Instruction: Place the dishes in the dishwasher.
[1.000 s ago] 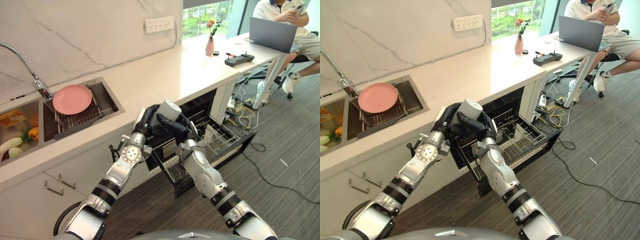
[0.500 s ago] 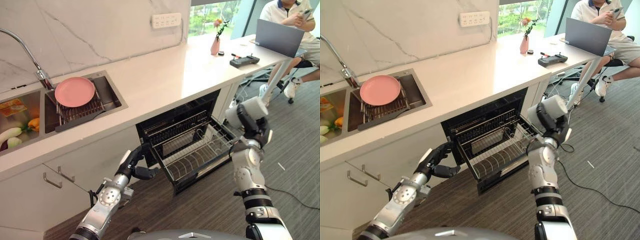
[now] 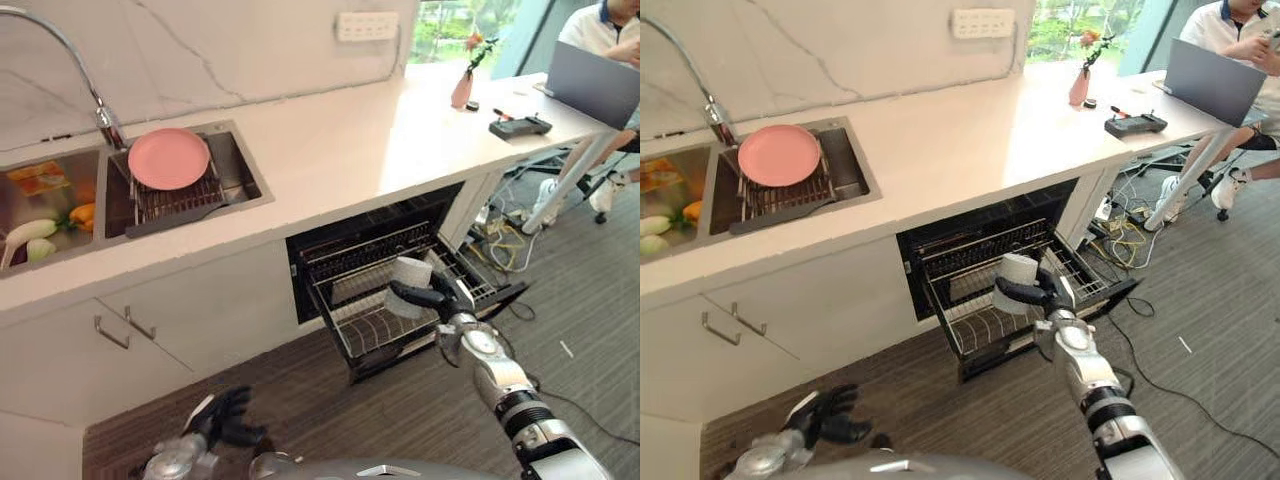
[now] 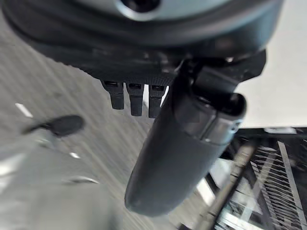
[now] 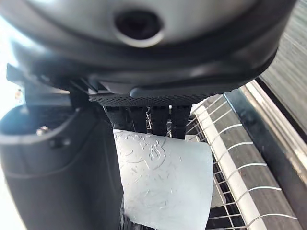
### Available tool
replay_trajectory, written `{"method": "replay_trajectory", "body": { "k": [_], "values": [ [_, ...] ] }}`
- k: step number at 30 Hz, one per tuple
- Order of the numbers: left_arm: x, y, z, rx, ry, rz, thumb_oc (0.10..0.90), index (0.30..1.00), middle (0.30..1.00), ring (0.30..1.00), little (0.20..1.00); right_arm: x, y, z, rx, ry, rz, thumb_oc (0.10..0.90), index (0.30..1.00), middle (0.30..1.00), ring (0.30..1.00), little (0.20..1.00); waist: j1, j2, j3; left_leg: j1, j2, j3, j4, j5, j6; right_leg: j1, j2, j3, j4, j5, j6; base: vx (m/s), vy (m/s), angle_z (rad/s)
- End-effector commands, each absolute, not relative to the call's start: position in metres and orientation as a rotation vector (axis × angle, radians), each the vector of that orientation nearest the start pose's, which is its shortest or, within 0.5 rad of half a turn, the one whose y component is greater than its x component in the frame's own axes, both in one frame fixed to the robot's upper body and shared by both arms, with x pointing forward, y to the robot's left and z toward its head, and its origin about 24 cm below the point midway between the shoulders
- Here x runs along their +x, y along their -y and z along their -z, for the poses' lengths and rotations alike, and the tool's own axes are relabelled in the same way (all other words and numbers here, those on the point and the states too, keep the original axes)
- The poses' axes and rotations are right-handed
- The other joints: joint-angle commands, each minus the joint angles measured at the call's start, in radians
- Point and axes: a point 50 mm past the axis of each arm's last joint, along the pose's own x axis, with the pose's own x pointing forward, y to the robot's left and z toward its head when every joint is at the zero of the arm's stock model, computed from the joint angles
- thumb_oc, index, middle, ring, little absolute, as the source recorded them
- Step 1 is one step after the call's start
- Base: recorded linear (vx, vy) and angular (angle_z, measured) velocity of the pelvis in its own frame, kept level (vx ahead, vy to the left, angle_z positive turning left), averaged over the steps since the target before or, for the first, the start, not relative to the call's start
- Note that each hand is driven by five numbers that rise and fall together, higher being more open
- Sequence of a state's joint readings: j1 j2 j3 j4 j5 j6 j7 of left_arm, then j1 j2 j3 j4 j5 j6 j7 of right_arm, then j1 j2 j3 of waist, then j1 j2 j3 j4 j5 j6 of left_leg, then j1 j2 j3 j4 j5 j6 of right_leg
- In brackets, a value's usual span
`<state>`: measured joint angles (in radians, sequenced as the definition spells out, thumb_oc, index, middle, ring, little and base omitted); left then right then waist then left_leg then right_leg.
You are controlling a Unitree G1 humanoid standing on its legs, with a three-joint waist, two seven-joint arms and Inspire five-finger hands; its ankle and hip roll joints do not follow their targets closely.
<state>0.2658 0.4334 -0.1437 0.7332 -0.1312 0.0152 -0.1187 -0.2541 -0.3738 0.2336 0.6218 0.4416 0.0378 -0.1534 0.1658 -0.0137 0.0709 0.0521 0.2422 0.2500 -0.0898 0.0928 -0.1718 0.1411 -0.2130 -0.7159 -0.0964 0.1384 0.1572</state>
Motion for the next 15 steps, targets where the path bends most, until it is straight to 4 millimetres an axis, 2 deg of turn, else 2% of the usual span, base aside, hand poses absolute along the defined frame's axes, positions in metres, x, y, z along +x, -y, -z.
{"method": "replay_trajectory", "body": {
  "k": [1, 2, 3, 5, 6, 7, 9, 15],
  "values": [
    [0.101, -0.287, 0.12, 0.468, -1.008, 0.02, 0.8, 0.9, 0.9, 0.9, 0.9, 0.329, 0.216, -0.038, -0.158, -0.157, 0.091, 0.4, 0.3, 0.3, 0.3, 0.3, 0.032, -0.02, -0.022, -0.035, 0.024, 0.009, 0.05, -0.061, 0.017, -0.052, -0.05, 0.02, 0.059, -0.094, 0.037, -0.04, -0.016, 0.2],
    [0.068, -0.294, 0.136, 0.542, -1.174, -0.062, 0.8, 0.9, 0.9, 0.9, 0.9, 0.332, 0.218, -0.033, -0.242, -0.196, 0.094, 0.4, 0.3, 0.3, 0.3, 0.3, 0.054, -0.031, -0.017, -0.061, 0.028, -0.012, 0.05, -0.053, 0.014, -0.059, -0.042, 0.006, 0.057, -0.102, 0.032, -0.02, -0.017, 0.22],
    [0.051, -0.294, 0.143, 0.524, -1.258, -0.105, 0.8, 0.9, 0.9, 0.9, 0.9, 0.333, 0.216, -0.029, -0.272, -0.219, 0.089, 0.4, 0.3, 0.3, 0.3, 0.3, 0.069, -0.036, -0.014, -0.074, 0.031, -0.024, 0.049, -0.046, 0.014, -0.06, -0.039, -0.003, 0.054, -0.106, 0.028, -0.03, -0.025, 0.26],
    [0.035, -0.29, 0.151, 0.485, -1.344, -0.149, 0.8, 0.9, 0.9, 0.9, 0.9, 0.338, 0.212, -0.027, -0.305, -0.231, 0.093, 0.4, 0.3, 0.3, 0.3, 0.3, 0.087, -0.038, -0.001, -0.11, 0.036, -0.054, 0.049, -0.03, 0.011, -0.067, -0.032, -0.026, 0.05, -0.113, 0.02, -0.04, -0.014, 0.46],
    [0.033, -0.286, 0.153, 0.488, -1.362, -0.133, 0.8, 0.9, 0.9, 0.9, 0.9, 0.341, 0.21, -0.026, -0.326, -0.237, 0.093, 0.4, 0.3, 0.3, 0.3, 0.3, 0.093, -0.038, 0.004, -0.133, 0.037, -0.074, 0.048, -0.02, 0.008, -0.07, -0.027, -0.045, 0.047, -0.117, 0.016, -0.06, -0.012, 0.59],
    [0.035, -0.282, 0.155, 0.513, -1.366, -0.1, 0.8, 0.9, 0.9, 0.9, 0.9, 0.346, 0.207, -0.027, -0.356, -0.244, 0.097, 0.4, 0.3, 0.3, 0.3, 0.3, 0.116, -0.036, 0.016, -0.166, 0.038, -0.103, 0.043, -0.007, 0.004, -0.074, -0.025, -0.076, 0.044, -0.12, 0.013, -0.05, -0.014, 0.56],
    [0.037, -0.277, 0.157, 0.533, -1.367, -0.068, 0.8, 0.9, 0.9, 0.9, 0.9, 0.351, 0.206, -0.026, -0.36, -0.27, 0.123, 0.4, 0.3, 0.3, 0.3, 0.3, 0.131, -0.029, 0.029, -0.198, 0.036, -0.133, 0.039, 0.006, 0.001, -0.085, -0.022, -0.097, 0.044, -0.123, 0.013, -0.03, 0.003, 0.6],
    [0.051, -0.27, 0.158, 0.55, -1.34, -0.043, 0.8, 0.9, 0.9, 0.9, 0.9, 0.356, 0.188, -0.018, -0.398, -0.323, 0.123, 0.4, 0.3, 0.3, 0.3, 0.3, 0.165, -0.002, 0.06, -0.256, 0.025, -0.179, 0.039, 0.029, -0.002, -0.106, -0.03, -0.131, 0.046, -0.124, 0.012, -0.03, 0.025, 0.37]
  ]
}}
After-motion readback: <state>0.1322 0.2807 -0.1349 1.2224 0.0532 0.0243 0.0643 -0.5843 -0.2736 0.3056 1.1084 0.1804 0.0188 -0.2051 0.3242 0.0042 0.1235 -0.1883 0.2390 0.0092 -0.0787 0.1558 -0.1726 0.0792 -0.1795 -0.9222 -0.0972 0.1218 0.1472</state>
